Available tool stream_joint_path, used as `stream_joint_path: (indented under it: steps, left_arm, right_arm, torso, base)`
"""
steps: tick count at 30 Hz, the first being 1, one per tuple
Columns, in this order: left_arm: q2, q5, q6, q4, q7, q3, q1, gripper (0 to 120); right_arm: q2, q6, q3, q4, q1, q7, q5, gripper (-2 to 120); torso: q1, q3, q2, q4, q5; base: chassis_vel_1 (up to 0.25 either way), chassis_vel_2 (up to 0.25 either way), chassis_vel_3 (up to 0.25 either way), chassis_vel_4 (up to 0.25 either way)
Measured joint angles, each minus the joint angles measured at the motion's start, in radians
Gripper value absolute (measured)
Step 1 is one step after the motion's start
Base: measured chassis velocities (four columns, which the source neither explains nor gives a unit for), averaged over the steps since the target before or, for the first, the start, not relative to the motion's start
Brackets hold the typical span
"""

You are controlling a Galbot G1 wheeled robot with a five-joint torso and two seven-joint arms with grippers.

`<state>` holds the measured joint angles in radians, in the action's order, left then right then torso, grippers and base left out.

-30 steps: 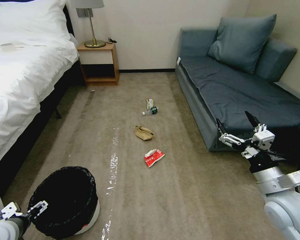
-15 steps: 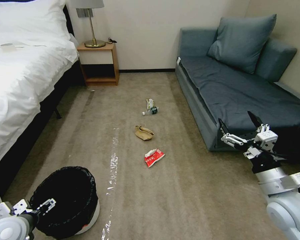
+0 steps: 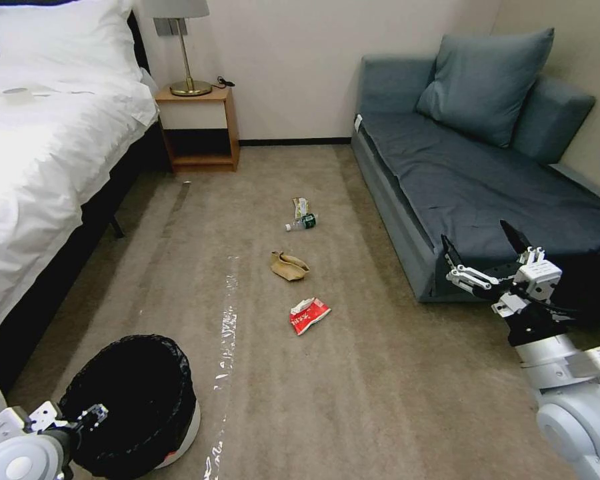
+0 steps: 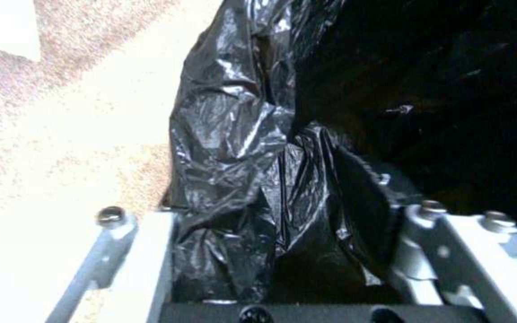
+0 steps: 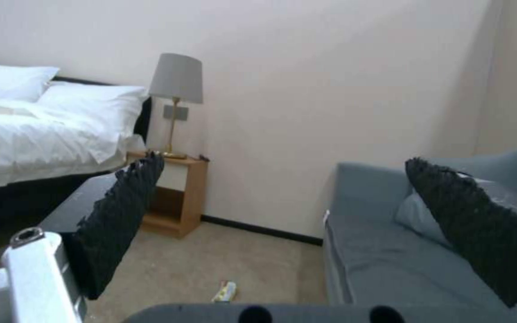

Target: Pick up the trash bin, then pick up the garbage on the floor and place it into the trash bin.

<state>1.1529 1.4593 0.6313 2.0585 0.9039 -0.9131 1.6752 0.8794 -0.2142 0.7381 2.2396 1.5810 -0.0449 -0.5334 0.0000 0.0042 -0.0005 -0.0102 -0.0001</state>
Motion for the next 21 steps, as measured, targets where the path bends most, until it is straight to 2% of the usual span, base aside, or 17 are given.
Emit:
stream_joint_path:
  steps: [1, 5, 6, 9, 10, 15, 16, 18, 19, 20, 21]
  left_arm:
    - [0.000, 0.002, 0.000, -0.001, -0.002, 0.000, 0.001, 36]
    - [0.000, 0.003, 0.000, -0.003, -0.007, 0.000, 0.000, 29]
    - [-0.001, 0.003, 0.000, -0.003, -0.015, 0.001, 0.001, 20]
    - [-0.001, 0.003, -0.002, -0.002, -0.031, 0.004, 0.000, 12]
    - [-0.001, 0.002, -0.003, 0.001, -0.043, 0.005, -0.001, 4]
    - [-0.002, -0.003, -0.003, 0.013, -0.052, 0.006, 0.001, 1]
    - [-0.002, -0.007, 0.001, 0.031, -0.060, 0.007, 0.007, 1]
    - [-0.002, -0.017, 0.000, 0.054, -0.070, 0.001, 0.013, 1]
    - [-0.002, -0.020, 0.000, 0.057, -0.072, -0.001, 0.013, 1]
    - [-0.002, -0.048, -0.006, 0.079, -0.087, -0.010, 0.016, 1]
    - [-0.002, -0.048, -0.006, 0.079, -0.087, -0.010, 0.016, 1]
  right_arm:
    - [-0.001, 0.000, 0.005, 0.002, 0.002, 0.000, -0.002, 100]
    - [-0.002, 0.000, 0.012, 0.003, 0.008, 0.000, -0.003, 100]
    - [0.000, 0.000, 0.017, 0.004, 0.014, 0.000, -0.003, 100]
    - [0.003, -0.001, 0.021, 0.005, 0.018, 0.001, -0.003, 100]
    - [0.005, -0.001, 0.023, 0.005, 0.017, 0.001, -0.005, 100]
    - [0.007, 0.002, 0.025, 0.005, 0.013, -0.002, -0.021, 100]
    - [0.009, 0.004, 0.025, 0.005, 0.009, -0.005, -0.027, 100]
    - [0.012, 0.006, 0.025, 0.005, 0.003, -0.007, -0.030, 100]
    - [0.012, 0.006, 0.025, 0.005, 0.002, -0.007, -0.030, 100]
    - [0.014, 0.009, 0.025, 0.005, -0.004, -0.010, -0.034, 100]
    - [0.014, 0.009, 0.025, 0.005, -0.004, -0.010, -0.034, 100]
  torso:
    - [0.000, 0.000, 0.000, 0.0001, -0.0001]
    - [0.000, 0.000, 0.000, 0.0002, -0.0003]
    - [0.000, 0.000, 0.000, 0.0002, -0.0005]
    - [0.000, 0.000, 0.000, 0.0000, -0.0008]
    - [0.000, 0.000, 0.000, -0.0003, -0.0015]
    - [0.000, 0.000, 0.000, -0.0005, -0.0022]
    - [0.000, 0.001, 0.000, -0.0007, -0.0035]
    - [0.000, 0.001, 0.000, -0.0008, -0.0038]
    - [0.000, 0.001, 0.000, -0.0009, -0.0036]
    - [0.000, 0.001, 0.000, -0.0009, -0.0011]
    - [0.000, 0.001, 0.000, -0.0009, -0.0011]
  base:
    - [0.000, 0.000, 0.000, 0.000]
    - [0.000, 0.000, 0.000, 0.000]
    - [0.000, 0.000, 0.000, 0.000]
    - [0.000, 0.000, 0.000, 0.000]
    - [0.000, 0.000, 0.000, 0.000]
    - [0.000, 0.000, 0.000, 0.000]
    - [0.000, 0.000, 0.000, 0.000]
    - [0.000, 0.000, 0.000, 0.000]
    - [0.000, 0.000, 0.000, 0.000]
    - [0.000, 0.000, 0.000, 0.000]
    - [0.000, 0.000, 0.000, 0.000]
